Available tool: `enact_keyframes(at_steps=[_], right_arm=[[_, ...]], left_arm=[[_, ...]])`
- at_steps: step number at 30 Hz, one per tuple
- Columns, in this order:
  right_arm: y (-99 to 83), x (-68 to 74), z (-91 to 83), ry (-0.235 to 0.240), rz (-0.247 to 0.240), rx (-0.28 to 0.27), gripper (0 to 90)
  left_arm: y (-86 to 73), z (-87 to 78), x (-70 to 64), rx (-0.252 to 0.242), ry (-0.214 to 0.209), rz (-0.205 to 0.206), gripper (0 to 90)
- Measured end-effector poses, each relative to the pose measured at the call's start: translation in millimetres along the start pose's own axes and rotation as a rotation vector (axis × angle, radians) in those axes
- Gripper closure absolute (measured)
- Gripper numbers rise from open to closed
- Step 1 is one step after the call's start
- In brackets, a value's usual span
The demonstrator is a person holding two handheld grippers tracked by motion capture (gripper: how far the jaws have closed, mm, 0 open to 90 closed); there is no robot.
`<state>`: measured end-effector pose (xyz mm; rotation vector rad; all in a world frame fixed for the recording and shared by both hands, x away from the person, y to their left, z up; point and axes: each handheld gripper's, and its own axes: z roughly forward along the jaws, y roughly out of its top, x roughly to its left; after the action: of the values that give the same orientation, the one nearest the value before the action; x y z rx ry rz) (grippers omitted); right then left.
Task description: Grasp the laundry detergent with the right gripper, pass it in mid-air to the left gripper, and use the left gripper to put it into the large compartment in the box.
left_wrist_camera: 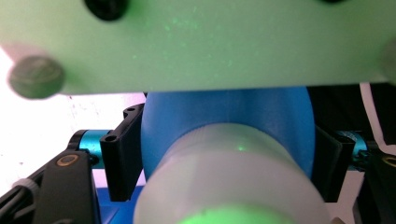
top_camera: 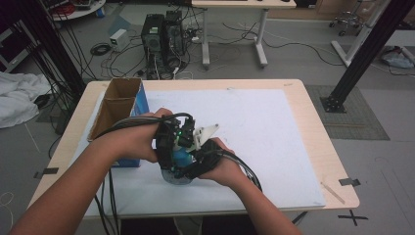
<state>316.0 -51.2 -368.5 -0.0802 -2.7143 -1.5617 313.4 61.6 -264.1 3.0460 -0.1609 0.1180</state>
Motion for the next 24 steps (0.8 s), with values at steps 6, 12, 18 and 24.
enact_keyframes(at_steps=[6, 12, 18, 24], right_arm=[[0.2, -0.3, 0.6, -0.001, -0.001, -0.002, 47.6], [0.6, -0.3, 1.0, 0.001, 0.002, -0.001, 47.6], [0.7, -0.5, 1.6, 0.002, 0.001, -0.003, 47.6], [0.7, -0.5, 2.7, 0.0, -0.002, 0.0, 47.7]], left_arm=[[-0.3, -0.2, 0.1, 0.005, 0.004, 0.007, 29.6], [-0.7, -0.5, -0.8, 0.006, 0.002, 0.004, 31.9], [-1.0, -1.4, -0.8, 0.017, 0.005, 0.013, 34.2], [-1.5, -0.6, 0.1, 0.021, -0.001, 0.0, 36.3]])
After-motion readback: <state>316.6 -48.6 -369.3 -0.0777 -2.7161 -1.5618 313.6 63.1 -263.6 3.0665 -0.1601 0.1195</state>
